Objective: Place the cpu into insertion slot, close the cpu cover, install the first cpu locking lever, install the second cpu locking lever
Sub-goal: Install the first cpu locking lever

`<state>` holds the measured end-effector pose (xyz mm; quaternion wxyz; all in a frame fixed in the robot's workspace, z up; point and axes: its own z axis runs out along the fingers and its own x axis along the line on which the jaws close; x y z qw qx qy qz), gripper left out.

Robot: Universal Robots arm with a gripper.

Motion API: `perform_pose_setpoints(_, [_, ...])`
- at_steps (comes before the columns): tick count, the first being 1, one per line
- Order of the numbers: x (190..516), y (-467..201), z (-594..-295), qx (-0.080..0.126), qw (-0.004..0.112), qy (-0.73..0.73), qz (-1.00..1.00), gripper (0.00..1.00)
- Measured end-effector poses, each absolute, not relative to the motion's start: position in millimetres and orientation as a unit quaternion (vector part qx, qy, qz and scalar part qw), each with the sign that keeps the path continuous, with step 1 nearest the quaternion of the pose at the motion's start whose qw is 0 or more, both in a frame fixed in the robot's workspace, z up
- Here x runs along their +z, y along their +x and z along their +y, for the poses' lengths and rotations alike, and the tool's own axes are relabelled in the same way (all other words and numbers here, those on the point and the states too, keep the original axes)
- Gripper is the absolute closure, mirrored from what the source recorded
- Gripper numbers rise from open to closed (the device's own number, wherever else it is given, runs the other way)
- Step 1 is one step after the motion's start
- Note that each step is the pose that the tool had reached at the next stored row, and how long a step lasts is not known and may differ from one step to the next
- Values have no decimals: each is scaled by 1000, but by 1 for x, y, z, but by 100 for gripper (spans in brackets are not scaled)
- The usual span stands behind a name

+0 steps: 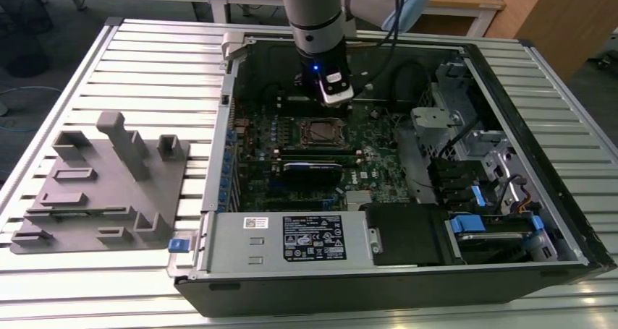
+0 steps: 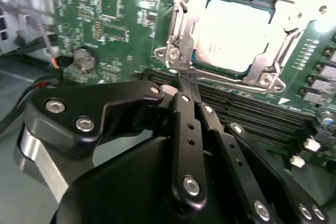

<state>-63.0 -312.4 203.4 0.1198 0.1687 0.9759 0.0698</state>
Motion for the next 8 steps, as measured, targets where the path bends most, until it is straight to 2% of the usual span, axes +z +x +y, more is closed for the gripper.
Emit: perform_pose_setpoints(8, [203, -54, -312, 40, 54, 171, 983, 90])
